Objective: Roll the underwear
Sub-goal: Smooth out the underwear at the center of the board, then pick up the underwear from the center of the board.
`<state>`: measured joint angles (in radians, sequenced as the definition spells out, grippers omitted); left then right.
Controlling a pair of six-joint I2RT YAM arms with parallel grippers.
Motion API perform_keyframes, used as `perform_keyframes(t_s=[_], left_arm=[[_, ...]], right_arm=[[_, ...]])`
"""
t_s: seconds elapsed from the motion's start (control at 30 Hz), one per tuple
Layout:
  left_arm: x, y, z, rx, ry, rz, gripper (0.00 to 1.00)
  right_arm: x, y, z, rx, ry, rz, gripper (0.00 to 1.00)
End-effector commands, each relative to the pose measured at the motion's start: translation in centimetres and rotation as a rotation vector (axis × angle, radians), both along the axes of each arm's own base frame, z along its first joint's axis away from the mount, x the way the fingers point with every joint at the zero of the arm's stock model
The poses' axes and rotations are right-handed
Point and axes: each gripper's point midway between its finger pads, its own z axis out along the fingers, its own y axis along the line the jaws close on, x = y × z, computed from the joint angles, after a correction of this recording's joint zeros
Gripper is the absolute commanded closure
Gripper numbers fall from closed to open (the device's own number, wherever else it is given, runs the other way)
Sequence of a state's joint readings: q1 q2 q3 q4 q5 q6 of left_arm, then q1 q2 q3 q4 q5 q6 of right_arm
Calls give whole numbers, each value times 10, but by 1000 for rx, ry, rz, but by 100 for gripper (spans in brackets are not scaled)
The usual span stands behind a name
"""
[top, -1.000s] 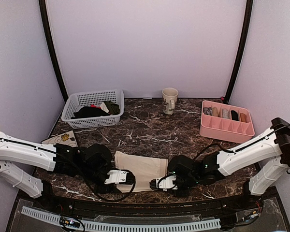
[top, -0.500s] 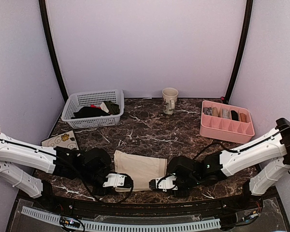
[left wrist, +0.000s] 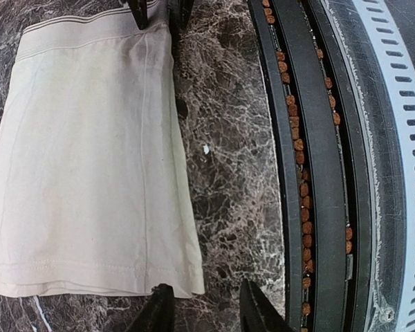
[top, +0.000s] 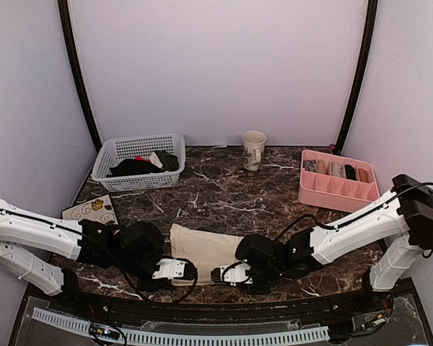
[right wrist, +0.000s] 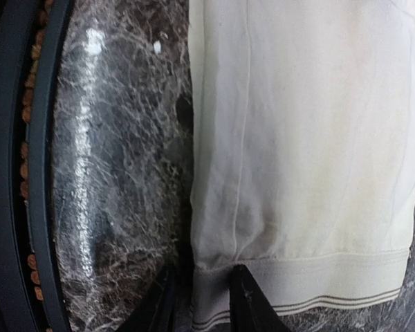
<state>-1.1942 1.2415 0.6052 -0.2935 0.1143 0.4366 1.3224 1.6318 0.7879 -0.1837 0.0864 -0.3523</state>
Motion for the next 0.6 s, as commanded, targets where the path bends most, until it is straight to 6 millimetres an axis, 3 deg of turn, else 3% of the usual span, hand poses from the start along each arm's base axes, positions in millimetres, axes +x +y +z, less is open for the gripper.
perform_keyframes(t_s=[0.0,0.1,0.2,0.57], left_arm=[[-3,8,0,11,-3,-2,65],[-1,10,1,15,-25,-3,65],[-1,12,-1,19,-34,-20,68],[-3,3,-15,26,-47,-103,72]], right_arm=[[-9,-14,-22,-95,27,3,73],[-10,-16,-26,-119,38,5,82],[-12,-15,-25,-120,49,0,98],[-10,-14,-22,-111,51,-20,100]])
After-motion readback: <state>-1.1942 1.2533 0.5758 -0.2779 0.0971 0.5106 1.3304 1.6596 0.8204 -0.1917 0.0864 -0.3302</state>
